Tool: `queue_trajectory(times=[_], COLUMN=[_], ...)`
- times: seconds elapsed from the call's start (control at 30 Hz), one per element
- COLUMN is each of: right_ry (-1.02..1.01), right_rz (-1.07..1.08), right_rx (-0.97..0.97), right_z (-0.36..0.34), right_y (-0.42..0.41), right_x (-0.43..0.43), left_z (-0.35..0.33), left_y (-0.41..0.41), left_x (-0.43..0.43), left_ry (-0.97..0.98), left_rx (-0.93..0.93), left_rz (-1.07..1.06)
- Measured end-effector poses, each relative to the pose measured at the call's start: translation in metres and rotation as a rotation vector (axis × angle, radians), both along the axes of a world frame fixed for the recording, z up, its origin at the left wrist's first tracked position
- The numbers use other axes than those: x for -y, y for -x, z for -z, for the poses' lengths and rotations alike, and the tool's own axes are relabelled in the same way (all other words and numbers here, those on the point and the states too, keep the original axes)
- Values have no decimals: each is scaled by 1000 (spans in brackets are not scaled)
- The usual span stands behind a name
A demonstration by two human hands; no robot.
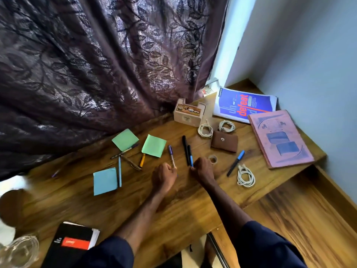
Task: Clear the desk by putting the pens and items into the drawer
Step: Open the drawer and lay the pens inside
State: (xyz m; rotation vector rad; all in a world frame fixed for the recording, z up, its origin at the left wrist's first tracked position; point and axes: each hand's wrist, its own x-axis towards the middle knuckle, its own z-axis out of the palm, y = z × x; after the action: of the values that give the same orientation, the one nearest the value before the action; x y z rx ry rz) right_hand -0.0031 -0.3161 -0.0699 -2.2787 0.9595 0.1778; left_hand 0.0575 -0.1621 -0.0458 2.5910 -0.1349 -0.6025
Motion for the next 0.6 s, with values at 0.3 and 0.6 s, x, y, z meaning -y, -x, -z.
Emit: queue_trajectory(times=[0.3, 0.6], right_ry=[-42, -197], right_rz=[131, 427], right_rx=[108, 118], right_z=[-12, -22], right_y=[108, 264], right_x=[0, 6], left_z=[7, -6], left_y=[-2, 163], left_x=[34, 37], left_ry=[-62, 272], left_rx=[-54, -280], left_rz=[34, 220])
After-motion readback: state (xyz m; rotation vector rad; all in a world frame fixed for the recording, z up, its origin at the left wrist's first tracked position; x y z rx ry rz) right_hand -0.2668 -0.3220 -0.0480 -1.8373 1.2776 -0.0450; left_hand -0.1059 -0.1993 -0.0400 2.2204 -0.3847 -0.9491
